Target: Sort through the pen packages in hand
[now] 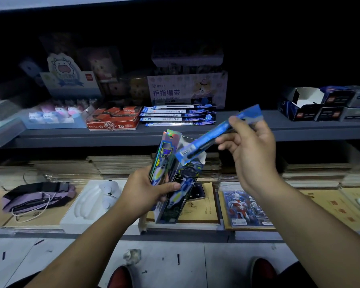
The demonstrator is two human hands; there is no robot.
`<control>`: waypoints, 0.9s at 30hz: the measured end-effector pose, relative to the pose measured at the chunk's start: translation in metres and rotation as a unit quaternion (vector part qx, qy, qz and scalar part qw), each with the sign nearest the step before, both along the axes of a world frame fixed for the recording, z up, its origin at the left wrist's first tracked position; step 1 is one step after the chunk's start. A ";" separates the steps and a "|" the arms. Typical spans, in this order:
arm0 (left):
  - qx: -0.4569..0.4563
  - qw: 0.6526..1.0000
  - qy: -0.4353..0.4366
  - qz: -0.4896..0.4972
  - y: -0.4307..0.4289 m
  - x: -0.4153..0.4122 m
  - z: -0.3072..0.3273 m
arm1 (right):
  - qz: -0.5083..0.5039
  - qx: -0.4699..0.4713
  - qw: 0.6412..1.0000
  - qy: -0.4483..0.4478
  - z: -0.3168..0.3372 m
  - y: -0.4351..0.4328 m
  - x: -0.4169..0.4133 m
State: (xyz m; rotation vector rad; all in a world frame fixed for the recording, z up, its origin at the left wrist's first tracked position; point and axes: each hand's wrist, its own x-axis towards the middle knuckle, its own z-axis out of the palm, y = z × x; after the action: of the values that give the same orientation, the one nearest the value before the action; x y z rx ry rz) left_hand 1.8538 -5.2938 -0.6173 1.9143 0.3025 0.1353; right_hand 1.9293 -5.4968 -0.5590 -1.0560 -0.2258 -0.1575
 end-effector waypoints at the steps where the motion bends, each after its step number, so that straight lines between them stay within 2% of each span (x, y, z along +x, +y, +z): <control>1: 0.001 1.000 -0.003 -0.001 0.000 -0.001 0.001 | -0.008 0.001 1.000 0.001 0.000 -0.003 0.001; 7: -0.014 1.000 -0.015 0.000 -0.002 -0.001 0.003 | -0.063 -0.033 0.997 0.034 0.000 -0.011 0.011; 13: -0.003 0.999 -0.033 0.019 -0.001 -0.001 0.003 | -0.094 -0.229 0.969 -0.003 -0.010 -0.011 0.018; 15: -0.003 0.999 -0.040 0.018 -0.002 -0.001 0.004 | -0.098 -0.260 0.960 -0.033 -0.010 -0.013 0.017; 21: 0.006 0.999 -0.047 0.018 -0.002 -0.002 0.005 | -0.097 -0.251 0.956 -0.118 -0.006 -0.019 0.018; 27: 0.015 0.999 -0.046 0.013 -0.004 -0.002 0.005 | -0.098 -0.218 0.960 -0.145 -0.002 -0.020 0.019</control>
State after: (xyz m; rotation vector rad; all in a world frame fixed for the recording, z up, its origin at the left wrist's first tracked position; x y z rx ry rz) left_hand 1.8520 -5.2982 -0.6119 1.9270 0.2646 0.2464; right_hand 1.9479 -5.5169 -0.5606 -1.4951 -0.4336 -0.4593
